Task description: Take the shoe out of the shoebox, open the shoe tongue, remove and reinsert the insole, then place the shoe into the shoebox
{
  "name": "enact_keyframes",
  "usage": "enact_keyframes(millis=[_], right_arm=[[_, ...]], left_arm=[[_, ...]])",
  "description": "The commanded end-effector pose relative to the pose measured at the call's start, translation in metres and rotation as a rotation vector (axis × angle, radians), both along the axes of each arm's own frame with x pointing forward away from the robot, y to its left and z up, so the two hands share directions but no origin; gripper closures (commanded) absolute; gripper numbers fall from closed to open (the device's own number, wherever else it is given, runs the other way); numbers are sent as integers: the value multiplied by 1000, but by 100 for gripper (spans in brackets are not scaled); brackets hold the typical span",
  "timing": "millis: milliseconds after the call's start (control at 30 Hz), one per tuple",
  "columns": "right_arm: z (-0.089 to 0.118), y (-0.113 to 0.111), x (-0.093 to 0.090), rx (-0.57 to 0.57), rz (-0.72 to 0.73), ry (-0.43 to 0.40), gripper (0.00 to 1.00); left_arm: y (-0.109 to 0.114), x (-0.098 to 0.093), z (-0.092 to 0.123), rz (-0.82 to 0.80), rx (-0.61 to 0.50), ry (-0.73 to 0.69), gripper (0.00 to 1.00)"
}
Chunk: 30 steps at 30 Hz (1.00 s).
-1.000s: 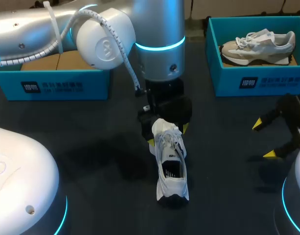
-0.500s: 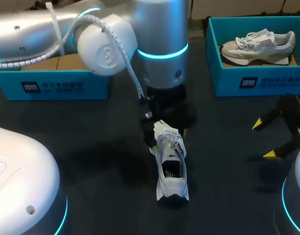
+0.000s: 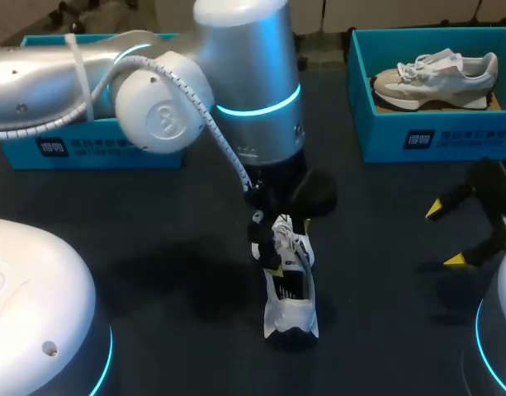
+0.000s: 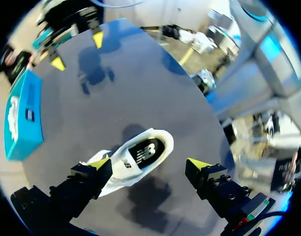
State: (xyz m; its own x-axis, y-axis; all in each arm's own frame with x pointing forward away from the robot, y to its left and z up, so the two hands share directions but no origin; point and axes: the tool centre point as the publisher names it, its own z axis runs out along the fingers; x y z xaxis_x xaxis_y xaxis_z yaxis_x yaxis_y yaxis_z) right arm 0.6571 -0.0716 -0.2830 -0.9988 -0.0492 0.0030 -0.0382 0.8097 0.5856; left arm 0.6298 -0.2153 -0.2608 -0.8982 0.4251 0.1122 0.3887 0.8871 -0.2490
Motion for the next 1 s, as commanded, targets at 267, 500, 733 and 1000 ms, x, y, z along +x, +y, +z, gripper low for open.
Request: enact_keyframes(millis=[267,500,733,1000], right_arm=[[0,0,-1,-3,-1,-2,0],[0,0,-1,-3,-1,-2,0],[0,0,-1,-3,-1,-2,0],[0,0,-1,-3,-1,-2,0]], left_arm=[[7,-2,-1,134,-3,16,0],[-1,-14,-5,205,10,24,0],[-8,-24,-16,239,40,11,0],[-15,-39,-32,278,104,39,0]])
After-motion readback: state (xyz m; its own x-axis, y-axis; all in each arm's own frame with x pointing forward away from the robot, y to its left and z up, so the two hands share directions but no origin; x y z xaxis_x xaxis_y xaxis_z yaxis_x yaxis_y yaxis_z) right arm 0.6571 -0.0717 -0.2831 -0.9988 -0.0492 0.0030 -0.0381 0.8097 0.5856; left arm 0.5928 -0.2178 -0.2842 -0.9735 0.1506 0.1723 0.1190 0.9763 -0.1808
